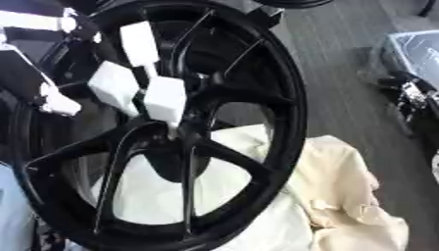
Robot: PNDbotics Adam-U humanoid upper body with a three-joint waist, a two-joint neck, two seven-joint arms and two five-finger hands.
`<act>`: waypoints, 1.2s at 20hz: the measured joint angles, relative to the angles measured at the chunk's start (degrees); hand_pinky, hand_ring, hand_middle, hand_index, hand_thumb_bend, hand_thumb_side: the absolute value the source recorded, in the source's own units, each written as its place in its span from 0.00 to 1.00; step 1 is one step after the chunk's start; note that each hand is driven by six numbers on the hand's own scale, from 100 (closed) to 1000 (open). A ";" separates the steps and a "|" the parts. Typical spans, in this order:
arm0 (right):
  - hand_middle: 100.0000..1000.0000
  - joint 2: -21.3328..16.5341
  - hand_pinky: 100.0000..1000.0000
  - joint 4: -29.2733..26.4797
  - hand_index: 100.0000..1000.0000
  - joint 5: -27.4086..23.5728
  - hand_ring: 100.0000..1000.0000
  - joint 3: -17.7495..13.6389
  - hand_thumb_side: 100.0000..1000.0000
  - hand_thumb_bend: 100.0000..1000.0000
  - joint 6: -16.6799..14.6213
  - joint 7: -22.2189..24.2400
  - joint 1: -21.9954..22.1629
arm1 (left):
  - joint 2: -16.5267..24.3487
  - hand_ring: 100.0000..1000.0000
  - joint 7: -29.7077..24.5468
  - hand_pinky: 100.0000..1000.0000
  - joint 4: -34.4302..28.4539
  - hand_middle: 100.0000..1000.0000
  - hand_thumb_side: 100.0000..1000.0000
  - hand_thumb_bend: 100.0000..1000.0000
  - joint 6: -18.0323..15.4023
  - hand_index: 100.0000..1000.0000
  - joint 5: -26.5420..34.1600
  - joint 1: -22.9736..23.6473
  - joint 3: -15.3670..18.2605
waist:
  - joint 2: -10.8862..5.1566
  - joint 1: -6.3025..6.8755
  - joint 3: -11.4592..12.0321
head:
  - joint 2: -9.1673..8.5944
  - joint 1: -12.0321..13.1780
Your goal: Pull the pin out of the wheel hub.
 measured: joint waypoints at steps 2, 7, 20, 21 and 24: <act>0.77 0.00 1.00 0.00 0.89 0.00 0.85 0.00 0.67 0.00 0.00 0.00 0.00 | -0.03 0.64 -0.05 0.70 0.07 0.63 0.19 0.39 -0.13 0.76 -0.03 -0.01 -0.13 | 0.00 0.00 -0.01 | 0.00 0.00; 0.77 0.07 1.00 0.05 0.89 0.04 0.85 0.00 0.67 0.00 0.01 0.02 0.00 | -0.47 0.64 -0.03 0.70 0.35 0.63 0.18 0.38 -0.31 0.75 -0.27 -0.07 -0.36 | 0.06 0.02 -0.05 | 0.00 0.00; 0.77 0.50 1.00 0.31 0.89 0.39 0.85 0.00 0.67 0.00 0.20 0.24 0.01 | -1.27 0.63 0.03 0.70 0.60 0.62 0.21 0.37 -0.44 0.74 -0.24 -0.77 -0.41 | 0.31 0.02 -0.05 | -0.03 0.00; 0.77 0.50 1.00 0.31 0.89 0.42 0.85 0.00 0.67 0.00 0.21 0.25 0.01 | -1.50 0.63 0.03 0.70 0.58 0.62 0.21 0.37 -0.44 0.74 -0.06 -1.01 -0.45 | 0.31 0.02 -0.05 | -0.03 0.00; 0.77 0.51 1.00 0.32 0.89 0.46 0.85 0.00 0.67 0.00 0.21 0.25 0.01 | -1.97 0.63 0.03 0.70 0.57 0.62 0.21 0.38 -0.43 0.74 0.13 -1.59 -0.81 | 0.31 0.02 -0.04 | -0.05 0.03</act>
